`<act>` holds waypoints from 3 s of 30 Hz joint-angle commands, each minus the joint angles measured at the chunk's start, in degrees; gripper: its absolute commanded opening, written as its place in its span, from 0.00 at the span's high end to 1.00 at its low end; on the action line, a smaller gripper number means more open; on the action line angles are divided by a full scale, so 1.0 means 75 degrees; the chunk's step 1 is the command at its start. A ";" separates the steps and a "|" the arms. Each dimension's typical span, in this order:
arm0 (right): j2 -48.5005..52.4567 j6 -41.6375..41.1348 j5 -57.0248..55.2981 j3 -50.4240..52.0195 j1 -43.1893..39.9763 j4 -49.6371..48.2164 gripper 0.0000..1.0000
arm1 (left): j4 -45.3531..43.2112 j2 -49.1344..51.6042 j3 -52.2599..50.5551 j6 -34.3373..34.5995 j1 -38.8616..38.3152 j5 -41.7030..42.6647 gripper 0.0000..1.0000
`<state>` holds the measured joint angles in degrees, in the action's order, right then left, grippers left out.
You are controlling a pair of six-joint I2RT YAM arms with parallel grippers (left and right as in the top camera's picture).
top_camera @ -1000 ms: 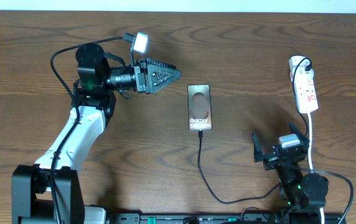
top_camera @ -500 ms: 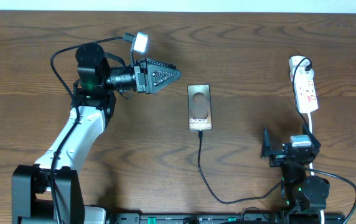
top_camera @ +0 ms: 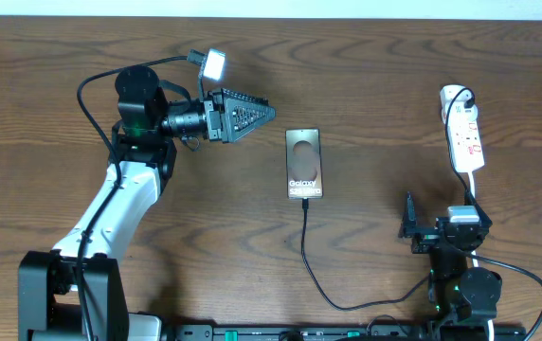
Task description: Plug charger to phone and switch on socket
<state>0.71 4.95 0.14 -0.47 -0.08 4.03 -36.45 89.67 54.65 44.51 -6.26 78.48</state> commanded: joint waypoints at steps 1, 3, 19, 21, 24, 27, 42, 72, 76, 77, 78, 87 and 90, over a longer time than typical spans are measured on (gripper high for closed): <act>-0.0058 -0.0114 -0.0114 0.0023 0.0067 0.0017 0.01 | -0.0055 -0.0125 0.0128 -0.0163 -0.0003 0.0044 0.07; -0.0058 -0.0114 -0.0114 0.0023 0.0067 0.0017 0.01 | -0.0055 -0.0125 0.0128 -0.0163 -0.0003 0.0044 0.06; -0.0055 -0.0114 -0.0114 0.0023 0.0067 0.0017 0.01 | -0.0055 -0.0125 0.0128 -0.0160 0.0015 0.0041 0.02; -0.0055 -0.0114 -0.0114 0.0023 0.0067 0.0017 0.01 | -0.0017 -0.0125 0.0128 -0.0160 0.0020 0.0044 0.02; -0.0055 -0.0114 -0.0114 0.0023 0.0067 0.0017 0.01 | 0.0082 -0.0256 0.0128 -0.0201 0.0020 0.0041 0.02; -0.0055 -0.0114 -0.0114 0.0023 0.0067 0.0017 0.01 | 0.0452 -0.0495 0.0125 -0.1434 0.0070 0.0003 0.02; -0.0055 -0.0114 -0.0114 0.0023 0.0067 0.0017 0.01 | 0.5855 -0.4549 -0.1215 -0.6292 -0.0516 -0.5750 0.02; -0.0055 -0.0114 -0.0114 0.0023 0.0067 0.0017 0.01 | 0.2124 -1.0958 -0.5520 -0.2830 -0.0283 -1.0369 0.02; -0.0055 -0.0114 -0.0114 0.0023 0.0067 0.0017 0.01 | 0.2122 -1.1733 -0.6012 -0.2821 -0.0076 -1.0416 0.02; -0.0055 -0.0114 -0.0114 0.0023 0.0067 0.0017 0.01 | 0.2122 -1.1890 -0.6129 -0.2739 -0.0017 -1.0416 0.02; -0.0055 -0.0114 -0.0114 0.0023 0.0067 0.0017 0.01 | 0.2055 -1.1946 -0.6248 -0.2646 0.0035 -1.0418 0.02; -0.0055 -0.0114 -0.0114 0.0023 0.0067 0.0017 0.01 | 0.1886 -1.1946 -0.7157 -0.2369 0.0460 -1.0418 0.02; -0.0055 -0.0114 -0.0114 0.0023 0.0067 0.0017 0.01 | 0.2288 -1.1946 -0.7257 -0.2355 0.0557 -1.0448 0.02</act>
<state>0.67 4.78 -0.03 -0.45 -0.08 4.03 -20.21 0.62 0.64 26.09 -2.83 1.04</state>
